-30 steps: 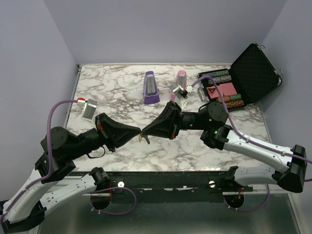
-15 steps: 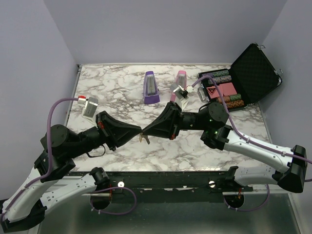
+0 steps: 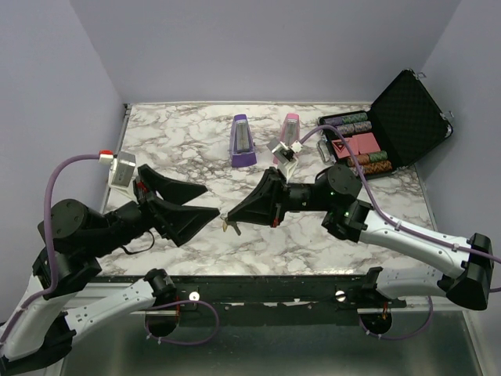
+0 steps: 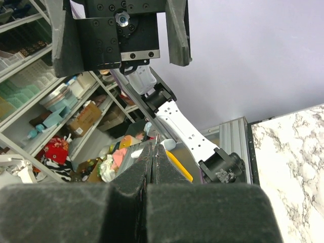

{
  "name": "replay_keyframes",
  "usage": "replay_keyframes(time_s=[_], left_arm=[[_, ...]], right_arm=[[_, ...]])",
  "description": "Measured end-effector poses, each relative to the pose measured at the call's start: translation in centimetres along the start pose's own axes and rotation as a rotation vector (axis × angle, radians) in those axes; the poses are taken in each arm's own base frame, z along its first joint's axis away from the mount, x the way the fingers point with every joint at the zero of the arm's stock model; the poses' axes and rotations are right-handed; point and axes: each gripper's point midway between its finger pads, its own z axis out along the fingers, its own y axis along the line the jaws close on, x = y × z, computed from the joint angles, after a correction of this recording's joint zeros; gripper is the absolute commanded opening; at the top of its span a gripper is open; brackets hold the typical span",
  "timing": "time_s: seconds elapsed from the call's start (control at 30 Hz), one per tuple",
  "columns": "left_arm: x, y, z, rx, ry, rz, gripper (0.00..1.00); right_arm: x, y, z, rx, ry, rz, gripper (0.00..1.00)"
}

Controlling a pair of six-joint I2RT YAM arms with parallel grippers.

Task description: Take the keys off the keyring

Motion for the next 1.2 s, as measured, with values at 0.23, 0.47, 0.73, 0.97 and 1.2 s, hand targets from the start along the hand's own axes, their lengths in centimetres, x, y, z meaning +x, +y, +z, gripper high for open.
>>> replay_keyframes(time_s=[0.23, 0.47, 0.73, 0.97, 1.2], left_arm=[[1.3, 1.7, -2.1, -0.075, 0.019, 0.034, 0.94], [4.5, 4.0, -3.8, -0.15, 0.135, 0.098, 0.91], [7.9, 5.6, -4.7, -0.168, 0.248, 0.136, 0.87], [8.5, 4.3, -4.6, -0.081, 0.292, 0.158, 0.82], [8.5, 2.9, -3.1, -0.001, 0.352, 0.176, 0.72]], right_arm=[[0.5, -0.4, -0.4, 0.037, 0.019, 0.004, 0.01], [2.4, -1.9, -1.0, 0.107, 0.091, 0.041, 0.01], [4.4, -3.2, -1.3, 0.158, 0.185, 0.077, 0.01], [6.3, -3.6, -1.4, 0.155, 0.325, 0.105, 0.01], [6.6, -2.5, -1.7, 0.116, 0.382, 0.103, 0.01]])
